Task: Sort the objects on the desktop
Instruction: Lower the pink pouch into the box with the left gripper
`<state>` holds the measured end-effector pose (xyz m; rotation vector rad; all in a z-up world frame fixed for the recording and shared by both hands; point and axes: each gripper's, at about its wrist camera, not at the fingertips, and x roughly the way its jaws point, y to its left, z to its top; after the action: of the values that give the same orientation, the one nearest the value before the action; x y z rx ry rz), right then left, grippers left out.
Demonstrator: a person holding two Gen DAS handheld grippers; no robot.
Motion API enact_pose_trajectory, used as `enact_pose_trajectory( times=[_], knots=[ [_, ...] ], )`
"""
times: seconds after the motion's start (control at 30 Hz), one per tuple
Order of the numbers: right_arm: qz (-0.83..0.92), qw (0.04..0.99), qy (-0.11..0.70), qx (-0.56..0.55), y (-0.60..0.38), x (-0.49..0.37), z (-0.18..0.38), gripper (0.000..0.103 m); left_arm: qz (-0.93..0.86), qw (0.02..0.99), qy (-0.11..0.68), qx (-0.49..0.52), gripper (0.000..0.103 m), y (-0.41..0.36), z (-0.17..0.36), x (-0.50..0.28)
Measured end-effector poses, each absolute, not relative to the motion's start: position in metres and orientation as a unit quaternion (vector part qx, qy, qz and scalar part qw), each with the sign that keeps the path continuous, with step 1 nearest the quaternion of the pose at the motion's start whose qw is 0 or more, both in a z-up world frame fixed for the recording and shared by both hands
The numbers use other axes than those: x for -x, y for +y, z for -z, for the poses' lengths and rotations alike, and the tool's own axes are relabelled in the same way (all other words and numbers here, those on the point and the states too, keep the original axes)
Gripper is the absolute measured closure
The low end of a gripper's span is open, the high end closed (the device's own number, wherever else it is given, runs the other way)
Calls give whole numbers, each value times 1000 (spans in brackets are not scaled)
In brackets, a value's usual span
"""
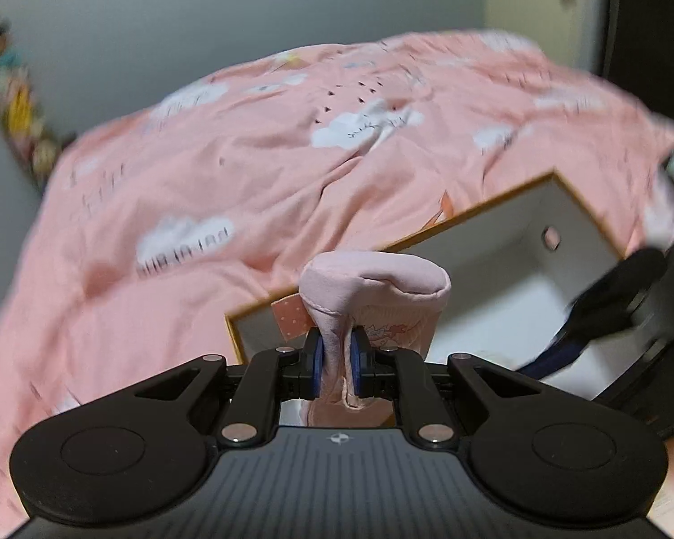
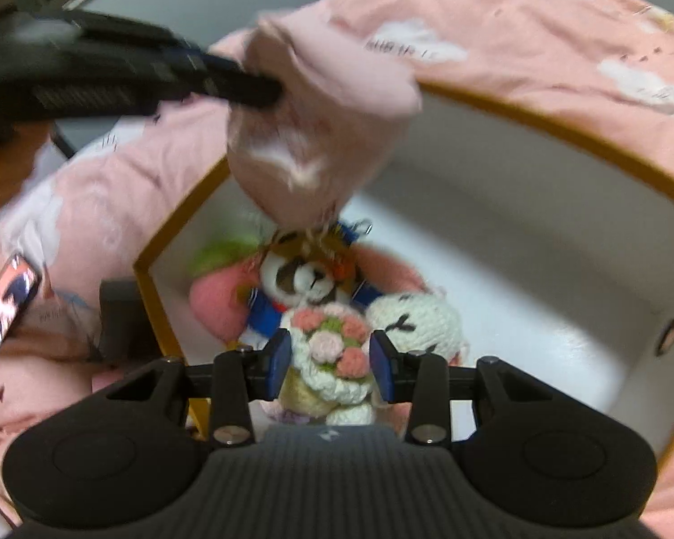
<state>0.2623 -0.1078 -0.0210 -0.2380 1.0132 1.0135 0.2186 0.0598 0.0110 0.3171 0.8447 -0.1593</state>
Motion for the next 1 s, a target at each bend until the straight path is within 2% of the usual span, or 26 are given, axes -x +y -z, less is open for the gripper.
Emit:
enact_pose_trajectory(
  times=[0.17,0.37,0.73,0.9,1.0],
  knots=[
    [-447,780,427,94,-118,-267,0,61,120,856,399,-305,89,28,-2,-221],
    [-439,798,399,110,-113,-274,-3,61,146,806,432,-378,89,14,27,-233],
    [-450,803,342,189,-70,-291,16,61,195,805,431,-357,82,24,40,-240],
    [-447,799,352,193,-60,-300,24,61,206,822,417,-328,78,34,37,-237],
    [-438,793,384,180,-58,-307,31,63,202,839,402,-305,74,43,27,-232]
  ],
)
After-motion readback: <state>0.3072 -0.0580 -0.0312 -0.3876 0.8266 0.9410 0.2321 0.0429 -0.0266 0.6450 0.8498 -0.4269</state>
